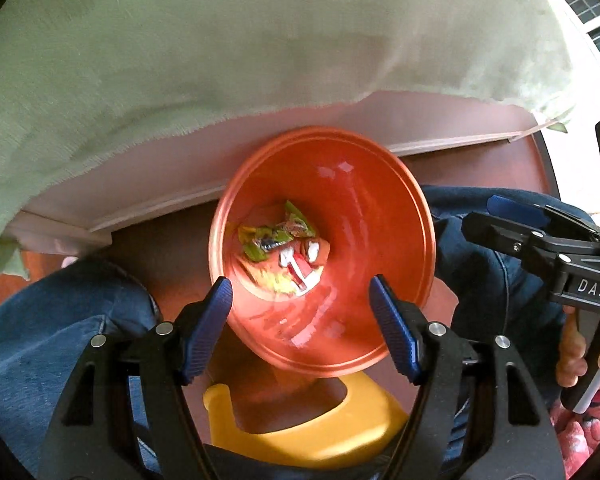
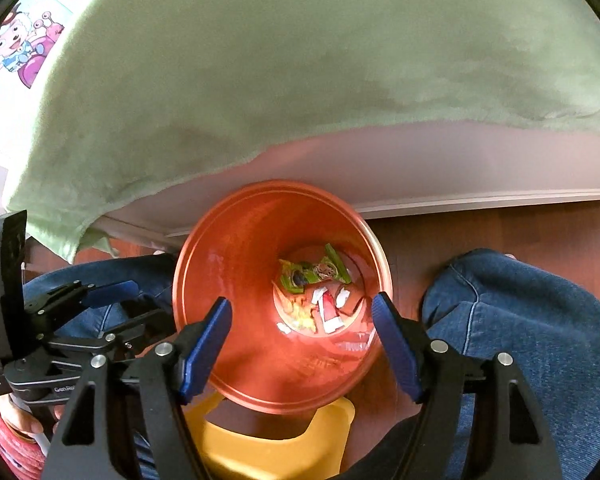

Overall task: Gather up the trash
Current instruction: 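Move the right gripper back to the trash pile beside the teddy bear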

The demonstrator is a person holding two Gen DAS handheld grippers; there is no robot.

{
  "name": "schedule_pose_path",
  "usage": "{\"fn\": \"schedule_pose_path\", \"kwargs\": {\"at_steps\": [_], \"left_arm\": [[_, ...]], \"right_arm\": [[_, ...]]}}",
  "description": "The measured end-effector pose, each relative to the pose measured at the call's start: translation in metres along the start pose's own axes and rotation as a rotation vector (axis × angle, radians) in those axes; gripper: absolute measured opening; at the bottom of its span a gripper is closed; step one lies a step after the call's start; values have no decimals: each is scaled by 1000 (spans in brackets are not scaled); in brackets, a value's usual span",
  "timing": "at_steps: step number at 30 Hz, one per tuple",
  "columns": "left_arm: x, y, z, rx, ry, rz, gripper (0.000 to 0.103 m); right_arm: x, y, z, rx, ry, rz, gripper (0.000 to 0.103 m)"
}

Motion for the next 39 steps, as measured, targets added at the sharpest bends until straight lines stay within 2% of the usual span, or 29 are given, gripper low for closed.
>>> {"fn": "schedule_pose_path", "kwargs": {"at_steps": [11,19,24,28,30,32,35,39], "left_arm": [[66,23,-1,-2,87,-193,69],[110,40,11,5,128,-305,69],[124,42,25,49,133,-347,69],[130,40,41,87,128,-357,69],[129,38,48,103,123,-359,69],[131,36,57,119,123,-362,69],[132,33,69,152,115,-363,69],[129,33,83,196,95,-362,69]], "right_arm": [[25,11,13,15,26,-53,72],[100,65,72,92,195,-213,74],[132,120,118,120,310,-311,75],[138,173,141,56,391,-368,75],[133,205,153,-20,479,-362,75],[126,234,162,-84,527,-361,75],[115,269,161,-189,518,-378,75],[88,296,145,-326,478,-377,75]]}}
Point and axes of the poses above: each gripper's, at about its wrist camera, not at the fingertips, and x roughly against the way its jaws point, z to its left, y to its top, the point moved 10 cm from there along -x, roughly the way its jaws point, and after that the axes turned 9 degrees about y, right-handed, at the moved point
